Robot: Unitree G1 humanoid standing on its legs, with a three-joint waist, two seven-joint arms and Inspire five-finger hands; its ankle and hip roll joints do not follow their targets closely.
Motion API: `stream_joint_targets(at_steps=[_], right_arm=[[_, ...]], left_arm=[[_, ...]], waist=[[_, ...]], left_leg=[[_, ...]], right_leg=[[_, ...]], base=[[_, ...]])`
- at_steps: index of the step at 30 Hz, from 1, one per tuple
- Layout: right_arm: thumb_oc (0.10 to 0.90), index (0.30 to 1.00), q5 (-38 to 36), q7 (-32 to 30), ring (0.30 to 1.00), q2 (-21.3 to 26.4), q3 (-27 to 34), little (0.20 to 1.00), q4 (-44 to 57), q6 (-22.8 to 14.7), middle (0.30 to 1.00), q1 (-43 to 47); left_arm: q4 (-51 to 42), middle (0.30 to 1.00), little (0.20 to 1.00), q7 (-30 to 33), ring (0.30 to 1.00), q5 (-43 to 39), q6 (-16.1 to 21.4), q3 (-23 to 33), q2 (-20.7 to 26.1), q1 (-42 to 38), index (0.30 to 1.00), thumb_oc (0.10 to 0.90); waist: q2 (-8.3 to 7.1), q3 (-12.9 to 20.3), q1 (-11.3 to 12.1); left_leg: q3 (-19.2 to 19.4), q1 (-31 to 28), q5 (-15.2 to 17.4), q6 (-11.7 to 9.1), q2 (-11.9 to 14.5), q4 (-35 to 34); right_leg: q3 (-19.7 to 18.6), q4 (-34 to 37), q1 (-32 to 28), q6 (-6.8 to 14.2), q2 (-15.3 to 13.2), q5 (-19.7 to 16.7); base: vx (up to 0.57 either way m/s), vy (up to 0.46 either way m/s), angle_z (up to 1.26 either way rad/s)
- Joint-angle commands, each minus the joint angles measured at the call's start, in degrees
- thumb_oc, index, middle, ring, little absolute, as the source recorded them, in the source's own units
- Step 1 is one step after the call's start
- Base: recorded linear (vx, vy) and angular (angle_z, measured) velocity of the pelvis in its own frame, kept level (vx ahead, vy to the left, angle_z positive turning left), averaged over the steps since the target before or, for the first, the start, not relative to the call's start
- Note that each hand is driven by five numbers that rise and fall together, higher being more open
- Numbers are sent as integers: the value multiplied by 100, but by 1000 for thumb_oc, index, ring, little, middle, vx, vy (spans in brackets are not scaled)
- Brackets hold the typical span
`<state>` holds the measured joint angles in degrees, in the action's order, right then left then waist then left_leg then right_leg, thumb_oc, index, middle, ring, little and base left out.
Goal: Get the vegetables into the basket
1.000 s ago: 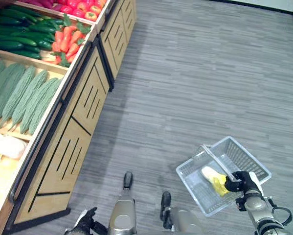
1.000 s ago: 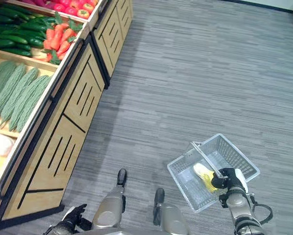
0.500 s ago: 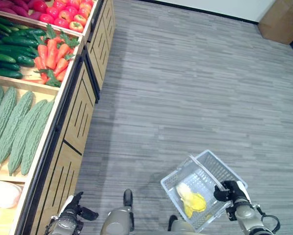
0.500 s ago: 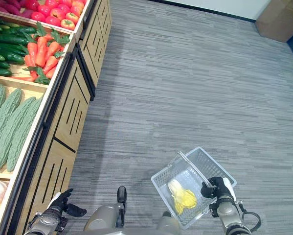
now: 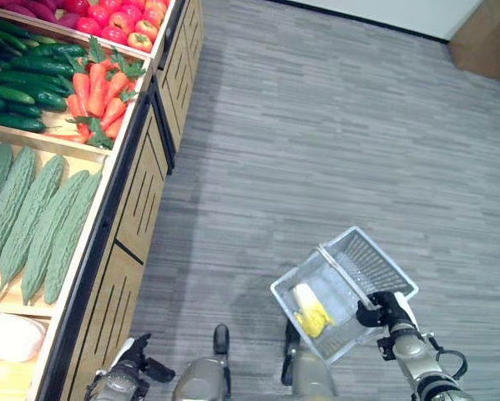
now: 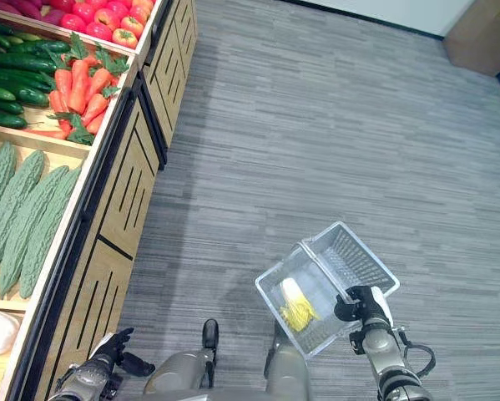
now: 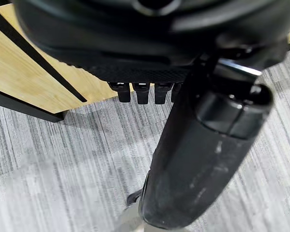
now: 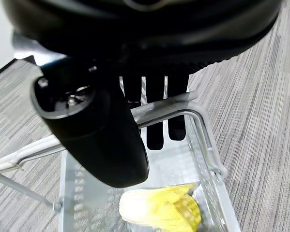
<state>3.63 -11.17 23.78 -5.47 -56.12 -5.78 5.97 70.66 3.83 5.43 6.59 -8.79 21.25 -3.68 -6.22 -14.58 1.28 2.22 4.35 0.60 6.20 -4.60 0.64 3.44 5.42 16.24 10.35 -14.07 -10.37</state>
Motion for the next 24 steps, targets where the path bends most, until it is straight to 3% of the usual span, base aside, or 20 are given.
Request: stream_joint_targets(at_steps=[1, 3, 5, 9, 10, 12, 13, 14, 17, 18, 21, 22, 24], right_arm=[[400, 300, -70, -207, 300, 712, 302, 300, 277, -307, 300, 333], [400, 300, -56, -137, 300, 745, 323, 300, 171, -290, 300, 300], [400, 300, -80, -147, 300, 854, 317, 300, 191, -308, 300, 332], [400, 300, -125, -185, 300, 992, 308, 300, 266, -350, 300, 353], [400, 300, -170, -224, 300, 1033, 310, 300, 269, -372, 300, 346], [400, 300, -235, -298, 300, 1047, 345, 300, 216, -395, 300, 296], [400, 300, -235, -298, 300, 1048, 346, 300, 215, -395, 300, 296], [400, 300, -258, -381, 300, 982, 330, 300, 179, -419, 300, 189], [400, 300, -289, -491, 300, 922, 321, 300, 225, -421, 300, 86], [400, 300, -340, -592, 300, 916, 372, 300, 192, -442, 300, 21], [400, 300, -365, -662, 300, 919, 371, 300, 199, -449, 300, 3], [400, 300, -361, -749, 300, 877, 334, 300, 176, -458, 300, 1], [400, 300, -369, -819, 300, 795, 287, 300, 123, -536, 300, 19]], left_arm=[[-117, 1000, 1000, 49, 1000, -120, 87, 151, 168, 243, 1000, 900], [-16, 1000, 1000, 42, 1000, -107, 55, 149, 55, 309, 1000, 900], [-22, 1000, 1000, 36, 1000, -118, 54, 85, -11, 384, 1000, 900], [1, 1000, 1000, 90, 1000, -176, 41, 101, -102, 368, 1000, 900], [40, 1000, 1000, 184, 1000, -336, 11, 197, -137, 304, 1000, 900], [61, 1000, 1000, 352, 1000, -355, -11, 209, -182, 201, 1000, 900], [61, 1000, 1000, 354, 1000, -355, -10, 208, -183, 199, 1000, 900], [48, 1000, 1000, 629, 1000, -257, -45, 221, -197, 110, 1000, 900], [33, 1000, 1000, 891, 1000, -226, -74, 182, -243, 24, 1000, 900], [35, 1000, 1000, 1106, 1000, -183, -80, 128, -274, -81, 1000, 900], [18, 1000, 1000, 1218, 1000, -218, -53, 117, -306, -112, 1000, 900], [-61, 1000, 1000, 1312, 1000, -179, 0, 57, -313, -128, 1000, 900], [-153, 1000, 1000, 1402, 1000, -54, 98, -48, -277, -108, 1000, 900]], waist=[[-1, -37, 0], [42, 126, -11], [168, 215, -18], [321, 254, -71], [366, 229, -74], [361, 193, -113], [364, 190, -115], [335, 169, -159], [308, 126, -141], [264, 105, -111], [241, 88, -64], [279, 78, 47], [275, 56, 182]], left_leg=[[-504, -491, 767, -785, 702, 622], [-738, -814, 736, -922, 911, 471], [-910, -873, 455, -1057, 1205, 324], [-1001, -809, 28, -1175, 1488, 439], [-1013, -699, -271, -1204, 1536, 677], [-826, -567, -604, -1243, 1595, 1079], [-832, -564, -599, -1245, 1597, 1088], [-461, -436, -822, -1224, 1691, 1436], [-266, -206, -865, -1188, 1634, 1373], [-122, 219, -681, -1134, 1458, 1008], [-56, 591, -565, -1110, 1305, 585], [-106, 1041, -943, -1148, 1264, 253], [-301, 1209, -1204, -1196, 1181, 4]], right_leg=[[-111, -535, 42, 206, -30, -536], [-15, -817, -61, 114, 149, -292], [158, -1054, -52, -56, 363, 5], [319, -1452, 23, -254, 606, 380], [352, -1543, 6, -361, 683, 499], [442, -1534, -125, -490, 713, 613], [446, -1535, -128, -492, 715, 615], [548, -1497, -316, -614, 767, 734], [584, -1437, -497, -632, 794, 807], [640, -1301, -679, -591, 765, 849], [640, -1206, -822, -544, 774, 923], [590, -1119, -1014, -546, 905, 970], [468, -1063, -1260, -550, 1024, 1067]], base=[[358, -312, 78], [412, -472, 104], [253, -431, 71], [138, -277, 18], [151, -313, 7], [119, -224, 12], [152, -236, 30], [150, -209, 31], [121, -147, 32], [139, -135, 39], [199, -58, 35], [295, -10, 1], [327, 17, -8]])
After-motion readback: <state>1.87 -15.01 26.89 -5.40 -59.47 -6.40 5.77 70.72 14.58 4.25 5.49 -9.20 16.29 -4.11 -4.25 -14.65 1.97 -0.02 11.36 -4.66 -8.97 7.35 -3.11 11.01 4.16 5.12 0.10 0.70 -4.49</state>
